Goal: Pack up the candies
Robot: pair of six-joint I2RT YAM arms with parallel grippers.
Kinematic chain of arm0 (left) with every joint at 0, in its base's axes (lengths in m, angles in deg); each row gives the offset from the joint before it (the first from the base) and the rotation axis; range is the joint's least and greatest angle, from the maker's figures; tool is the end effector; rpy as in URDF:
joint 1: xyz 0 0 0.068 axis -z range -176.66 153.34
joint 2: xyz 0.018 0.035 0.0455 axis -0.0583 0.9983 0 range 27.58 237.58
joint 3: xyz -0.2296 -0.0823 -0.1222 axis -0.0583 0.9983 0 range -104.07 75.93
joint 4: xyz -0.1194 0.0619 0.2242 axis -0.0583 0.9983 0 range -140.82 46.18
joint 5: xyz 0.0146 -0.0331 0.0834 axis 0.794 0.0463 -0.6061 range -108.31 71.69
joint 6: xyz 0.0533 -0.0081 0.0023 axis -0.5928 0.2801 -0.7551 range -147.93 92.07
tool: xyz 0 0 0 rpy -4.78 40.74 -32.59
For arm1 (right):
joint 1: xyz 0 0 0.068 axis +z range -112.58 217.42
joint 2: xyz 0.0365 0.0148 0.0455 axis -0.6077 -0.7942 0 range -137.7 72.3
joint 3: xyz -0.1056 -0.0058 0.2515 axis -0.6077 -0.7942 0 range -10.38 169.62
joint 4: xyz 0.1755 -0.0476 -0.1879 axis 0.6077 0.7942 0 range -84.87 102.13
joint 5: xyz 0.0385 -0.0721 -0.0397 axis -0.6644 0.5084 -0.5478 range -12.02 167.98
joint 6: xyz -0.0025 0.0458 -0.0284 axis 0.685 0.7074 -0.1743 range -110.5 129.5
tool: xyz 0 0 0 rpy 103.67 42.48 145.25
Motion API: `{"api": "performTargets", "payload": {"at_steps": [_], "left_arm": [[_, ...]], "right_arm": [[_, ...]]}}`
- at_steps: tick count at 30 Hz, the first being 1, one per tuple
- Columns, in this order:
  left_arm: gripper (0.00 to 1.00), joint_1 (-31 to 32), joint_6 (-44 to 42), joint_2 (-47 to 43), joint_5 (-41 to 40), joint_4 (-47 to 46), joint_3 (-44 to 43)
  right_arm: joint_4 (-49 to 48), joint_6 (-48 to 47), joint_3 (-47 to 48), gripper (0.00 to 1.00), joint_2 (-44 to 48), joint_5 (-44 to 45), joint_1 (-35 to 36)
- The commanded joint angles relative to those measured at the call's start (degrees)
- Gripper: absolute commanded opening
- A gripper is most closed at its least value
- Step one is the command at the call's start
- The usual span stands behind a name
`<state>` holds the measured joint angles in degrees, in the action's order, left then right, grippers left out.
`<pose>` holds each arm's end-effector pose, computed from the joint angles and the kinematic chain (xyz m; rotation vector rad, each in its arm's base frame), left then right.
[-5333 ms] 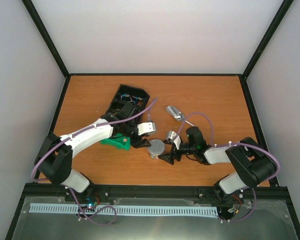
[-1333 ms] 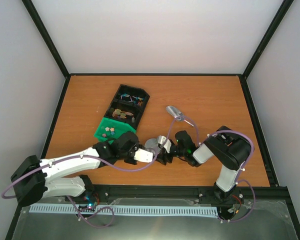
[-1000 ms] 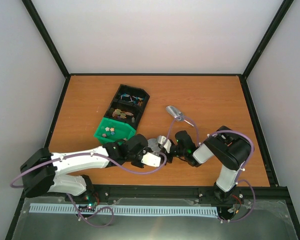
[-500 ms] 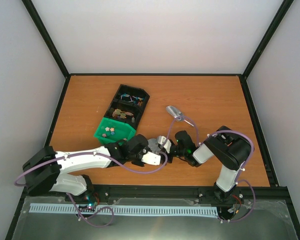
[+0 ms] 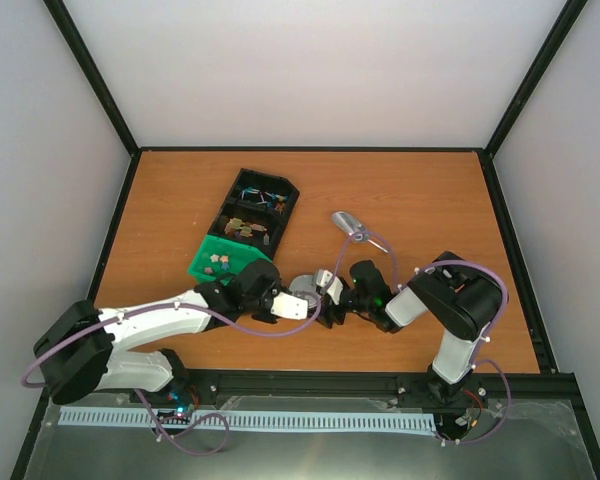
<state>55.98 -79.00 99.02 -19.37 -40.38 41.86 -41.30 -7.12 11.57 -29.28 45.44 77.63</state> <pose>0.1466 -0.1909 0.1815 1.8862 1.4923 0.0096 0.1885 0.1846 0.0850 -1.3150 1.7211 0.8476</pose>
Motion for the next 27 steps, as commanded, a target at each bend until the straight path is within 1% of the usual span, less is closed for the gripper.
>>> {"api": "performTargets", "payload": {"at_steps": [1,6,7,9,10,13,16,20,27], "left_arm": [[0.16,-3.66,-2.22,0.0,-4.14,4.3,1.37],[0.17,-3.78,-3.38,-2.59,-2.94,5.37,1.48],[0.18,-3.8,-3.5,-4.05,-1.53,6.24,1.19],[0.23,-3.31,-2.88,-7.77,2.4,8.17,0.52],[0.26,-2.31,-2.15,-9.37,3.11,8.74,0.17],[0.32,3.79,1.3,-10.75,2.19,9.84,-1.71],[0.34,7.2,6.16,-7.68,1.87,9.79,-5.1],[0.34,8.58,10.05,-0.07,0.99,7.93,-9.76],[0.32,9.84,10.07,6.27,0.08,5.78,-11.58]], "right_arm": [[0.55,-0.67,-0.42,0.43,-0.37,-3.16,0.66],[0.69,-0.5,-0.3,0.42,-0.37,-2.42,0.66],[0.77,-0.41,-0.25,0.42,-0.37,-2.2,0.66],[0.98,-0.36,-0.1,0.42,-0.44,-1.81,0.66],[1.04,-0.33,-0.05,0.42,-0.46,-1.78,0.62],[1.17,-0.34,0.05,0.42,-0.59,-1.63,0.66],[1.23,-0.22,0.19,0.42,-0.81,-1.58,0.66],[1.45,-0.23,0.31,0.42,-0.9,-1.54,0.66],[2.03,0.02,0.62,0.42,-0.99,-1.13,0.66]]}}
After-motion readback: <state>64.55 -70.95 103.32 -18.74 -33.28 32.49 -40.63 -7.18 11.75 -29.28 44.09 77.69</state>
